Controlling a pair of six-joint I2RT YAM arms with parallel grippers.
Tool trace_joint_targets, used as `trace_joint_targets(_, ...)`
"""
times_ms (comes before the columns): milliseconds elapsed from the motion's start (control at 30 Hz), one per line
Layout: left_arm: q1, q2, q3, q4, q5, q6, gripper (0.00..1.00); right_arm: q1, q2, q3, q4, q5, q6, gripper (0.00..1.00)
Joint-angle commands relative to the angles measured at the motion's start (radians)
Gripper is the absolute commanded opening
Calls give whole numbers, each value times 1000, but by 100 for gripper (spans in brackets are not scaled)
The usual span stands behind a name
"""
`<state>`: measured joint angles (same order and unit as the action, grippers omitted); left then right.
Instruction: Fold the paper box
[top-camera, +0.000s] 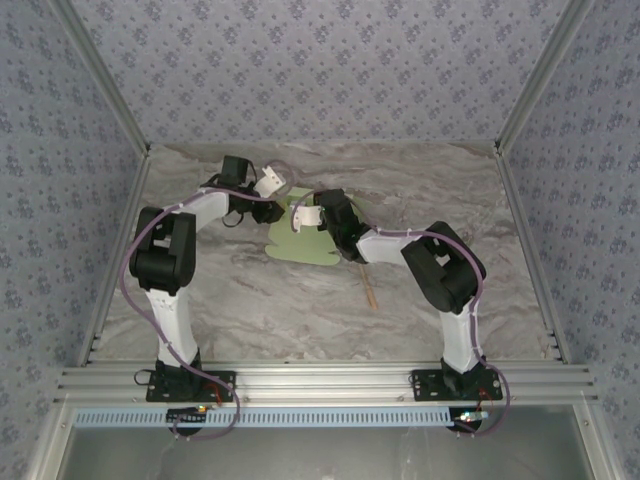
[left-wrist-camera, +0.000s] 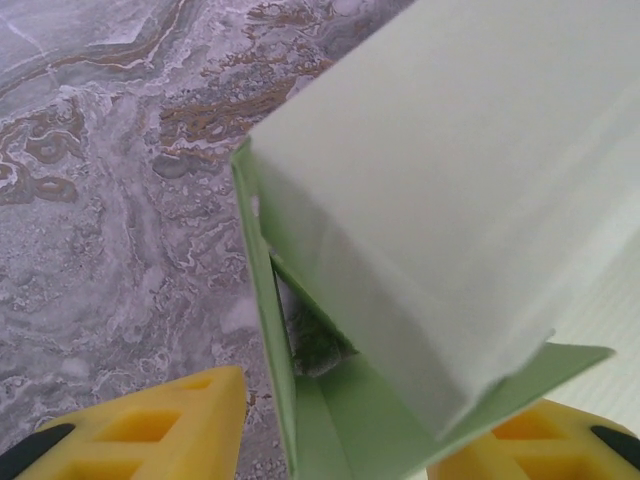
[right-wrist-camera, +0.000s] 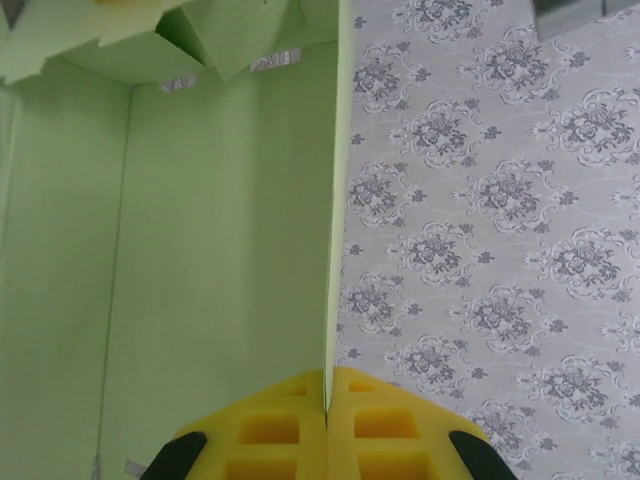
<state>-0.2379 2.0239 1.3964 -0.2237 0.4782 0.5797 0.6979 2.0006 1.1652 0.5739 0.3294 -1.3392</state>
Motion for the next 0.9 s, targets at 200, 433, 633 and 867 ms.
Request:
trace_joint_targets(200, 12, 32, 141, -212, 81, 141, 50, -9, 61, 18, 39, -21, -98, 0)
trace_joint_targets(433, 14, 63, 192, -235, 88, 130, 49, -12, 95, -1, 138, -35, -180, 0)
trace_joint_targets(633, 14, 62, 157, -144, 58, 63, 43, -5, 107, -12, 178, -37, -201, 0)
trace_joint_targets(867, 2, 45, 121, -81, 15, 39, 40, -5, 96, -20, 152, -54, -177, 0)
